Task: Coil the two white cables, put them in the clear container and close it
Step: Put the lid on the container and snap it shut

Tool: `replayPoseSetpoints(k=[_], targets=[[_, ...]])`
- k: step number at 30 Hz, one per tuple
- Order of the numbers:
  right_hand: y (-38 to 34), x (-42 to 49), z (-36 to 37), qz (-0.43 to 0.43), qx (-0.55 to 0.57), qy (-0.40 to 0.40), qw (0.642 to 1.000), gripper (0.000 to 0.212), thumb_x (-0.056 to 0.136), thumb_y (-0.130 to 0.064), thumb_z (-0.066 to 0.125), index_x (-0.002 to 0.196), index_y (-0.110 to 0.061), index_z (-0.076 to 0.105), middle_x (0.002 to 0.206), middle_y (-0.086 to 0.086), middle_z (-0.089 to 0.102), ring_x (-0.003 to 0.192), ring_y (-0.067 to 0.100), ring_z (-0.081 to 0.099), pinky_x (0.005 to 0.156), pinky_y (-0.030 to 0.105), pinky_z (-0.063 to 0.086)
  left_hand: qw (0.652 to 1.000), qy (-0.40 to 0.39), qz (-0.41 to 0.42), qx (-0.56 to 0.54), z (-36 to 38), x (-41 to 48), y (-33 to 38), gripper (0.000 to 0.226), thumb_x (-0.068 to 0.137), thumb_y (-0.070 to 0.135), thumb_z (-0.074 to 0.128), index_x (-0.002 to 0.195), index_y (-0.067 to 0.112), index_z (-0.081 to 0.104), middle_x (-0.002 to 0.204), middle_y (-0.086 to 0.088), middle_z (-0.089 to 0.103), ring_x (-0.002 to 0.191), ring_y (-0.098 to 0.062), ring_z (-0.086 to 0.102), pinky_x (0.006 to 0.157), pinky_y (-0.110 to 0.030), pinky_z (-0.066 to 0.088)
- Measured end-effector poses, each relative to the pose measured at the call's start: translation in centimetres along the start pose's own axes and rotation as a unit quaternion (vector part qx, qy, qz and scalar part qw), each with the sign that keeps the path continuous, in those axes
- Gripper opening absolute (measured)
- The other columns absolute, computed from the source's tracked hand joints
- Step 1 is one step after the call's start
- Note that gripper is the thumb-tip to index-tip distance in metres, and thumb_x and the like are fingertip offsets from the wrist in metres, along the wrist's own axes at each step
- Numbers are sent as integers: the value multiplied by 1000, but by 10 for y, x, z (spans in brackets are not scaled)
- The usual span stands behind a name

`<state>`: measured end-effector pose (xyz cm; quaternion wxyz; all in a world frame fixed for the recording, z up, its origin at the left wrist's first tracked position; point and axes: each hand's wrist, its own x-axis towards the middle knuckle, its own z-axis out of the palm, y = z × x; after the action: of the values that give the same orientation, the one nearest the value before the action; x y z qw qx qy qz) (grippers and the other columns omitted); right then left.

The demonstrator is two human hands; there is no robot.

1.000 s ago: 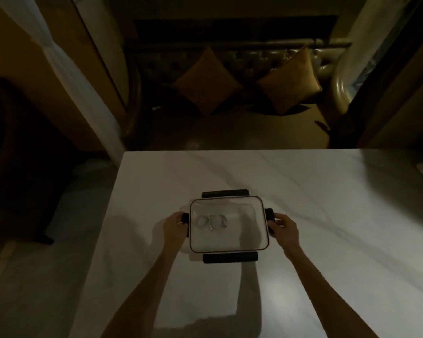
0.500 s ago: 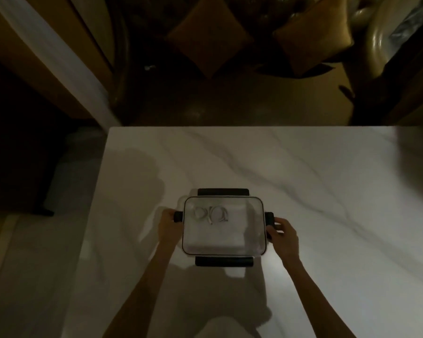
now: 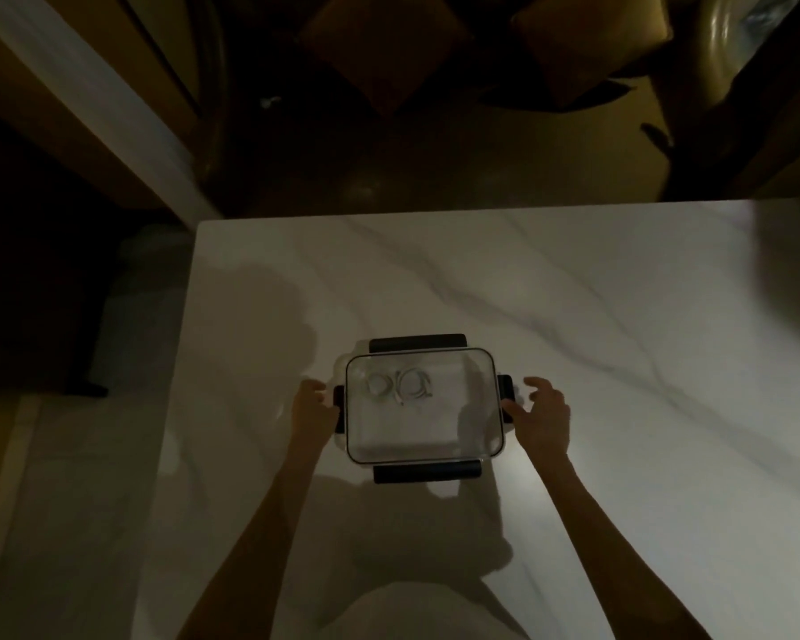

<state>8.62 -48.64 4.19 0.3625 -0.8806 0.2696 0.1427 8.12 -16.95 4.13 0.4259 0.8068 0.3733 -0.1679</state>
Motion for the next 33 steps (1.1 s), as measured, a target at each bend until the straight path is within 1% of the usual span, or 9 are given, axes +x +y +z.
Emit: replayPoseSetpoints(k=[6,10,13,15,18,22,25,29,33], targets=[[-14,-20,21,6,26,15,1000,30,91,-4,49,117,-10,64,110,12,70,96,29,66,80,32,50,996,48,26,67,22,-42,12,15,82,-8,47,87,-1,60,77,-10,56,72,-24,53,61,-31,40],[-12,5,10,31,53,-40,997,31,88,-13,54,115,-19,69,114,5,71,103,26,65,85,26,45,991,-25,-6,131,9,-35,18,14,82,2,53,68,4,50,61,-4,49,56,-20,50,50,-27,42],[-23,26,-9,-21,65,-44,997,31,92,-12,55,122,-10,65,125,9,65,118,26,59,98,25,38,957,-160,-39,240,0,-36,27,18,86,20,52,84,4,60,80,-10,68,70,-27,66,65,-34,56],[-25,23,-15,-22,67,43,997,31,96,-12,50,124,-6,61,127,12,62,118,28,57,97,25,36,948,-99,45,298,12,-46,38,23,91,19,46,96,1,60,98,-11,67,89,-30,65,75,-35,53],[-11,-19,-3,-1,32,124,992,23,93,-15,48,109,-13,65,108,14,65,99,31,63,84,31,47,944,-29,192,267,43,-60,45,25,95,13,44,114,2,55,116,-15,58,105,-32,54,89,-40,46],[13,-79,29,-29,-23,48,998,34,91,-8,54,125,-10,53,108,15,57,93,28,59,74,30,48,961,-84,122,235,78,-70,28,40,94,11,43,133,4,43,127,-18,52,114,-33,52,94,-42,46],[17,-84,35,28,-10,69,997,45,89,-4,54,133,-13,49,106,15,56,92,30,56,75,37,52,970,-68,107,206,85,-78,22,40,93,4,43,133,4,44,125,-18,54,113,-33,54,94,-42,48],[18,-76,33,77,38,44,995,28,90,-8,52,116,-14,61,103,12,62,92,32,63,77,39,54,983,-52,88,154,89,-76,15,37,87,0,46,124,4,52,115,-17,60,106,-33,59,91,-44,50],[-4,-67,10,70,90,24,993,32,89,-4,53,114,-18,67,88,3,61,74,18,59,71,32,51,991,-55,48,113,82,-69,20,16,88,2,48,99,-2,58,97,-20,66,90,-34,64,72,-35,51]])
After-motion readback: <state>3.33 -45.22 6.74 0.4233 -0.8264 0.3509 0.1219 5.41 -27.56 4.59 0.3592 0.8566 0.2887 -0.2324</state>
